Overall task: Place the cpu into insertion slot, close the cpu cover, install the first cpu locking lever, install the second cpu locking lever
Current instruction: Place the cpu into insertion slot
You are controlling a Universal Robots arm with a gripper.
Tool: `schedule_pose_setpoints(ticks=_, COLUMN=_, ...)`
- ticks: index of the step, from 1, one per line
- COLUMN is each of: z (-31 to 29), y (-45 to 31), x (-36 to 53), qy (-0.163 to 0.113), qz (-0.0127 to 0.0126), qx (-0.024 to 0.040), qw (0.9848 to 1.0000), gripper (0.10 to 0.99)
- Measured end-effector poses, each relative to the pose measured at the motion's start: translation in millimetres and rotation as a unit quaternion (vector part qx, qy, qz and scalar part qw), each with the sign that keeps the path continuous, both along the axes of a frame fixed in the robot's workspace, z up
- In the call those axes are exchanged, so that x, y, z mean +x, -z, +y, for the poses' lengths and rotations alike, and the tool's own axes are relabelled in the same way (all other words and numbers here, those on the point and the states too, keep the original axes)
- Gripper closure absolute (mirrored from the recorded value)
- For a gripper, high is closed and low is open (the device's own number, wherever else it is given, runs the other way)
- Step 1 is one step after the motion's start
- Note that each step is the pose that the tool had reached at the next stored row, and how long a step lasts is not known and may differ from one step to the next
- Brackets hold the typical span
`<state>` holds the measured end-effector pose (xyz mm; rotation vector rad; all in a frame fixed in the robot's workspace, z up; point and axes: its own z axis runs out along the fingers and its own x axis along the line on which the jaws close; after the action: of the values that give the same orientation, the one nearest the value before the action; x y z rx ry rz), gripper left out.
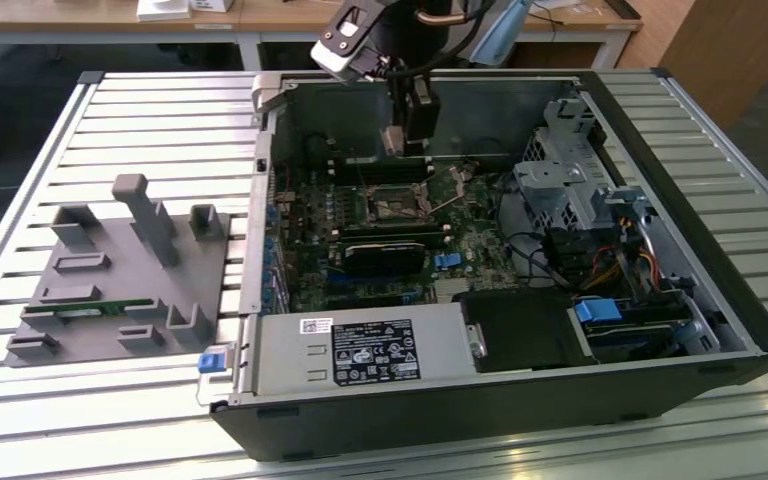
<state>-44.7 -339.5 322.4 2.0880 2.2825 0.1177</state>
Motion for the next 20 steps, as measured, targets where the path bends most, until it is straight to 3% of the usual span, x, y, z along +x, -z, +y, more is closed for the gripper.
schedule_pose_setpoints(ticks=20, z=0.0, y=9.2, x=0.0, qy=0.000, qz=0.0001, qx=-0.0007, qw=1.0000, gripper=0.549)
